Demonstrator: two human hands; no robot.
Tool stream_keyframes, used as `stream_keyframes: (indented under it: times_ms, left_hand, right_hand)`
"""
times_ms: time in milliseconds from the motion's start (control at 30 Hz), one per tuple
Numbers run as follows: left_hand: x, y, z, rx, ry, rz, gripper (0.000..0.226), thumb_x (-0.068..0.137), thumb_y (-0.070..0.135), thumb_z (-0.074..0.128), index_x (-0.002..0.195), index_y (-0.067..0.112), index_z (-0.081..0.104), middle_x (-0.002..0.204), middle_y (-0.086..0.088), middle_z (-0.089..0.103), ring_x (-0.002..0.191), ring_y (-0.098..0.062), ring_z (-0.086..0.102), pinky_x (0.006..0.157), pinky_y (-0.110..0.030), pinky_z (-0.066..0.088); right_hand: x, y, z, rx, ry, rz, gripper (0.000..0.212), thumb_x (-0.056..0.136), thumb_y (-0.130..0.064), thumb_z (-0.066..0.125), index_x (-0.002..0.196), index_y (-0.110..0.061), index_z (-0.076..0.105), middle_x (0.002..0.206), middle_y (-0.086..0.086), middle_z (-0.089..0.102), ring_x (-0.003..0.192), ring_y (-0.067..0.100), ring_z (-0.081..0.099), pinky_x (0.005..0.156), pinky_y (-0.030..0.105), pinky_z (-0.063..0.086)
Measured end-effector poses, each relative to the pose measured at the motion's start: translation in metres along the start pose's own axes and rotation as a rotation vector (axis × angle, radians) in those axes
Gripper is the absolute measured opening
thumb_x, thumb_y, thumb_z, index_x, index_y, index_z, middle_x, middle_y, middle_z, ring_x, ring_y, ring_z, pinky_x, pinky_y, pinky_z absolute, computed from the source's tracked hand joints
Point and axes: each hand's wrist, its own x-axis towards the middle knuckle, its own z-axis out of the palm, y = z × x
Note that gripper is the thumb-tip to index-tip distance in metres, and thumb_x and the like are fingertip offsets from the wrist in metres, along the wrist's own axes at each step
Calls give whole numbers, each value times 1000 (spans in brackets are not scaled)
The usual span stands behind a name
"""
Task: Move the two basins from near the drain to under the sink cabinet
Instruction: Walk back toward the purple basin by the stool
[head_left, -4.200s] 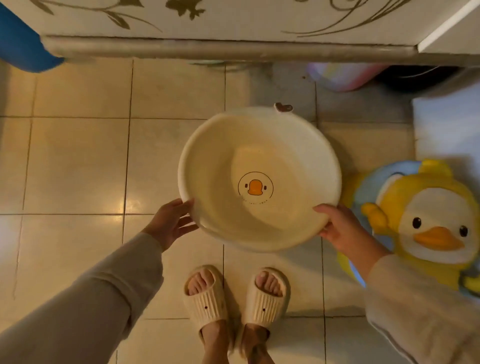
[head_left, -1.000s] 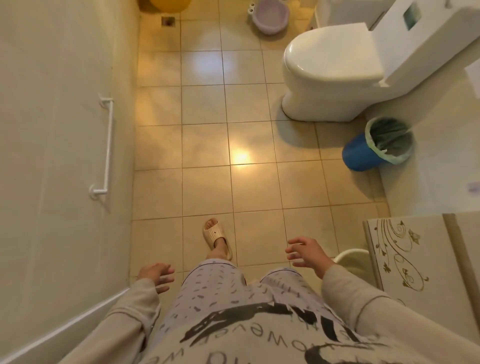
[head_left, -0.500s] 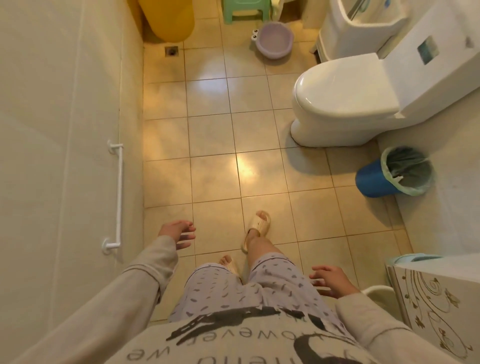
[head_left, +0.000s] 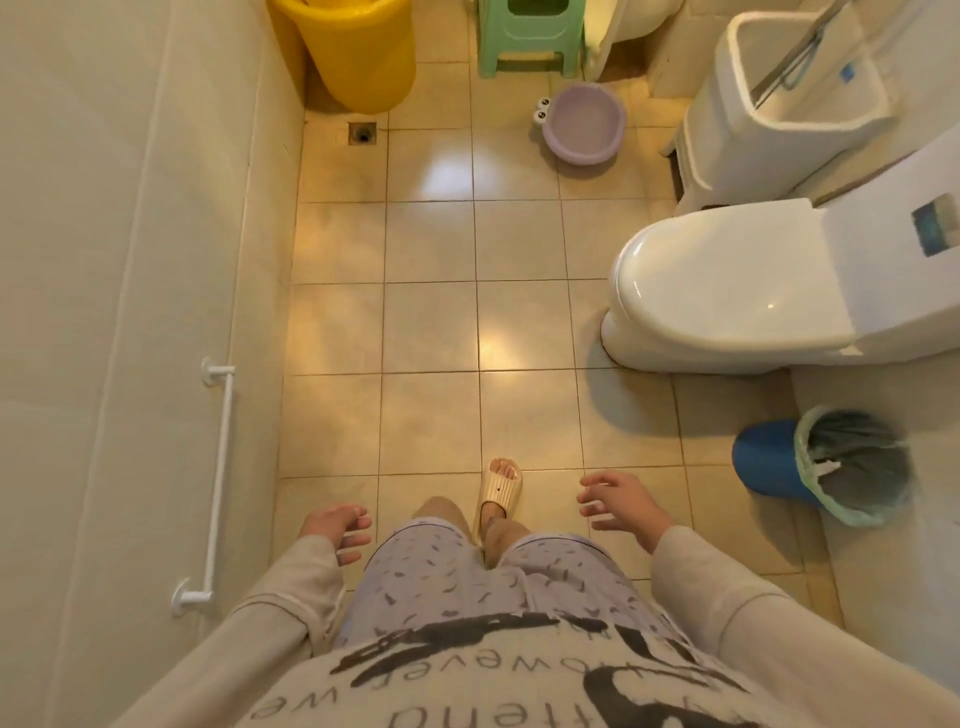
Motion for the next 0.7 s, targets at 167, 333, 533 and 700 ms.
stream_keyframes:
  times_ms: [167, 333, 533, 700]
  left_hand:
    - [13, 53, 8, -12, 46, -70, 14, 92, 11, 46, 99, 4, 56, 75, -6, 56, 63, -18, 49, 57, -28, 40]
    - [43, 126, 9, 30, 34, -105, 17, 93, 12, 45, 79, 7, 54, 72, -4, 53, 61, -16, 47, 57, -28, 37]
    - [84, 263, 10, 172, 19, -78, 12, 91, 12, 48, 83, 7, 54, 70, -5, 53, 56, -17, 44, 52, -26, 35]
    - [95, 399, 30, 226, -44, 77, 22, 90, 7, 46, 70, 11, 53, 68, -4, 53, 56, -16, 43, 44, -21, 38]
  right_hand:
    - [30, -84, -22, -43, -33, -69, 24, 92, -8, 46, 113, -5, 58, 94, 11, 65, 78, 20, 61, 69, 30, 53]
    - [63, -143, -33, 10, -23, -35, 25, 91, -7, 46, 114, -4, 58, 90, 10, 64, 75, 20, 60, 68, 31, 52]
    - [100, -201, -34, 131, 50, 63, 27, 91, -7, 46, 115, -2, 58, 88, 10, 62, 71, 20, 59, 62, 29, 51]
    - [115, -237, -29, 314, 151, 153, 24, 92, -12, 50, 113, -4, 60, 91, 14, 61, 70, 22, 58, 59, 29, 49]
